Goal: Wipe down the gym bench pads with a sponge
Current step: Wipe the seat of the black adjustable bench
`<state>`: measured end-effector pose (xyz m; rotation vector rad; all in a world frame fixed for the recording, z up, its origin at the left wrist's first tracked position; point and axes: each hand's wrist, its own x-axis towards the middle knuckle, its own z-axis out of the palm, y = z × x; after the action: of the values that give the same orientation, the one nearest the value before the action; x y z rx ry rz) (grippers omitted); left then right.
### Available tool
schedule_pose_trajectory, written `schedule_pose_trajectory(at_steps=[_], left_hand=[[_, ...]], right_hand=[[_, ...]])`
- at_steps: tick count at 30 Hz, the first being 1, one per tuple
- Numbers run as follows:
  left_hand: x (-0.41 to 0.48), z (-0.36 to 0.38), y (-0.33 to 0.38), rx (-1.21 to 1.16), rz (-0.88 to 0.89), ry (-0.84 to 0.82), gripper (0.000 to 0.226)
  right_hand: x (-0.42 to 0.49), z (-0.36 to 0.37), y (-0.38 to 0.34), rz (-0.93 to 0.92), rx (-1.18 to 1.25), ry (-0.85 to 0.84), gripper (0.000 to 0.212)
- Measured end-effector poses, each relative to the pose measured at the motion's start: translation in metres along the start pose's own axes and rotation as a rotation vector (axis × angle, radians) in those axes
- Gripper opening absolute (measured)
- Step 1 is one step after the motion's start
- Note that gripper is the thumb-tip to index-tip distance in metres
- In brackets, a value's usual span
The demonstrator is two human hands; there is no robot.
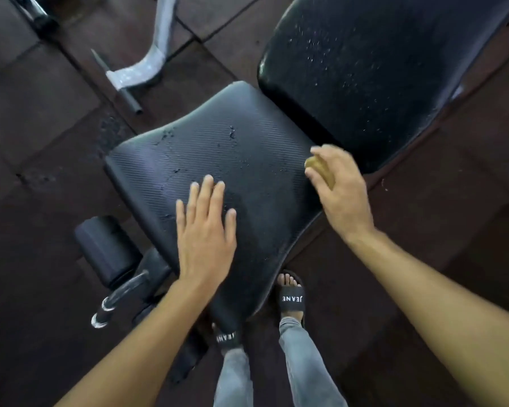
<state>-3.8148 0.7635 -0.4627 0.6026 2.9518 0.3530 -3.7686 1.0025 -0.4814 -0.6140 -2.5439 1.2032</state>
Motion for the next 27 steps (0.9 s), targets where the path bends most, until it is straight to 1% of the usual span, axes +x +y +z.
schedule_pose_trajectory(at_steps=[2, 4, 6, 7, 9, 12, 14, 15, 16, 17, 18, 21, 22, 23, 24, 25, 27], left_hand=[[0.026, 0.01, -0.017, 0.014, -0.011, 0.013, 0.051], [0.041, 0.016, -0.031, 0.018, -0.03, -0.015, 0.052], [0.044, 0.021, -0.038, 0.027, -0.026, -0.031, 0.054], [0.043, 0.023, -0.04, 0.038, -0.014, -0.03, 0.054], [0.041, 0.025, -0.041, 0.047, 0.001, -0.022, 0.055], [0.041, 0.025, -0.044, 0.054, 0.014, -0.014, 0.056], [0.043, 0.023, -0.05, 0.066, 0.05, -0.005, 0.056], [0.043, 0.022, -0.054, 0.07, 0.08, -0.004, 0.056], [0.044, 0.021, -0.058, 0.069, 0.113, -0.007, 0.055], [0.044, 0.019, -0.063, 0.065, 0.144, -0.015, 0.055], [0.045, 0.018, -0.068, 0.057, 0.172, -0.026, 0.054], [0.048, 0.013, -0.08, 0.028, 0.234, -0.057, 0.054], [0.049, 0.013, -0.083, 0.026, 0.247, -0.061, 0.054], [0.049, 0.013, -0.085, 0.029, 0.256, -0.062, 0.054], [0.049, 0.014, -0.085, 0.035, 0.262, -0.061, 0.054], [0.049, 0.015, -0.085, 0.043, 0.262, -0.059, 0.054], [0.049, 0.016, -0.085, 0.049, 0.262, -0.051, 0.054]], right_hand=[[0.021, 0.013, 0.01, 0.033, -0.186, 0.032, 0.042], [0.022, 0.028, 0.01, 0.088, -0.354, 0.066, 0.051], [0.006, 0.042, -0.003, 0.109, -0.413, 0.097, 0.055], [-0.009, 0.048, -0.013, 0.082, -0.409, 0.081, 0.055], [-0.054, 0.063, -0.032, -0.082, -0.383, -0.014, 0.051], [-0.131, 0.079, -0.054, -0.372, -0.39, -0.217, 0.039], [-0.133, 0.072, -0.045, -0.539, -0.404, -0.305, 0.034], [-0.118, 0.065, -0.034, -0.596, -0.449, -0.314, 0.034], [-0.098, 0.06, -0.022, -0.616, -0.514, -0.291, 0.035], [-0.074, 0.055, -0.012, -0.569, -0.566, -0.228, 0.037], [-0.049, 0.05, -0.004, -0.469, -0.578, -0.145, 0.039], [0.002, 0.045, 0.002, -0.018, -0.453, 0.049, 0.043], [0.008, 0.049, -0.002, 0.088, -0.418, 0.111, 0.043], [0.009, 0.057, -0.011, 0.156, -0.393, 0.163, 0.043], [0.001, 0.066, -0.023, 0.163, -0.376, 0.196, 0.042], [-0.016, 0.078, -0.036, 0.105, -0.383, 0.189, 0.04], [-0.08, 0.107, -0.064, -0.113, -0.416, 0.078, 0.035]])
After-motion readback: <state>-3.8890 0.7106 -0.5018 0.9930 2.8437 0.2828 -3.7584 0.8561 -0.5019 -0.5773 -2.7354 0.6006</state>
